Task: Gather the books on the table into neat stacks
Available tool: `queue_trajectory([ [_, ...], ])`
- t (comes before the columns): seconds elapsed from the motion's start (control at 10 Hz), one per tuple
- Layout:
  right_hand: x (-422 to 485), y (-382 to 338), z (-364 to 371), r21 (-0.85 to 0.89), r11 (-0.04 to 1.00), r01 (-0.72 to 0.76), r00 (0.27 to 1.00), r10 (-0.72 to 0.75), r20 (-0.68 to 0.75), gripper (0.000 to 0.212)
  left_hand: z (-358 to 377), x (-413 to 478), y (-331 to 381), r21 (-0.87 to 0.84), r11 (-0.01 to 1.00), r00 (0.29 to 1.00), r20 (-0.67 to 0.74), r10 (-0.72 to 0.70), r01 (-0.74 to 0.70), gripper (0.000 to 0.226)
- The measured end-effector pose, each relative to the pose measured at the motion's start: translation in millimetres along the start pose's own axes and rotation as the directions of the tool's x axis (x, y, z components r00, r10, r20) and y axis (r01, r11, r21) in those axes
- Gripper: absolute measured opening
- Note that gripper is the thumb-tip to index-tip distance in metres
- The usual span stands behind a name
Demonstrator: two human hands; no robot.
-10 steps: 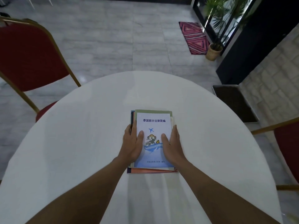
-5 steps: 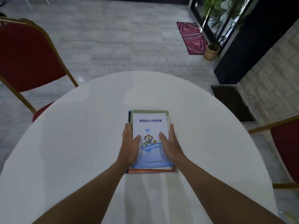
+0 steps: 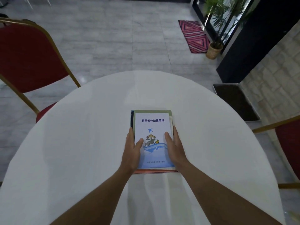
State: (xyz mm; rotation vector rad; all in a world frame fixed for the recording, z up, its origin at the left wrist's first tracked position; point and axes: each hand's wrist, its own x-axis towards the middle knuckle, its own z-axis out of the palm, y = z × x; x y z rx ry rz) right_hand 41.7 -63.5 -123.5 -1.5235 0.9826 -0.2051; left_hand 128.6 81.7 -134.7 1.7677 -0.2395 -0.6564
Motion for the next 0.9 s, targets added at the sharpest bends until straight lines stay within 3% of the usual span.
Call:
queue_trajectory([
  [0.2,2,-4,-3,-0.051,0.999,0.006,0.999,-0.005,0.032,0.07,-3,1,7,-0.019,1.0,0.999,0.04,0.006,-0.006,0.059],
  [0.4,4,-4,-1,-0.188,0.973,0.136,0.99,-0.128,0.056,0.076,-2,5,14,0.253,0.945,0.979,0.041,0.202,-0.205,0.058],
  [0.6,3,-2,0,-0.268,0.948,0.173,0.985,-0.168,0.042,0.071,-4,10,9,0.355,0.907,0.974,0.056,0.218,-0.224,0.061],
  [0.7,4,-4,-4,-0.282,0.95,0.133,0.99,-0.114,0.082,0.076,-8,10,14,0.395,0.894,0.977,0.112,0.181,-0.211,0.061],
  [0.8,2,-11,-10,-0.351,0.932,0.089,0.992,-0.05,0.119,0.081,-18,12,25,0.524,0.833,0.979,0.184,0.09,-0.175,0.06],
  [0.9,-8,-30,-18,-0.497,0.857,0.133,0.99,-0.092,0.107,0.079,-30,9,49,0.732,0.651,0.977,0.194,0.082,-0.2,0.067],
])
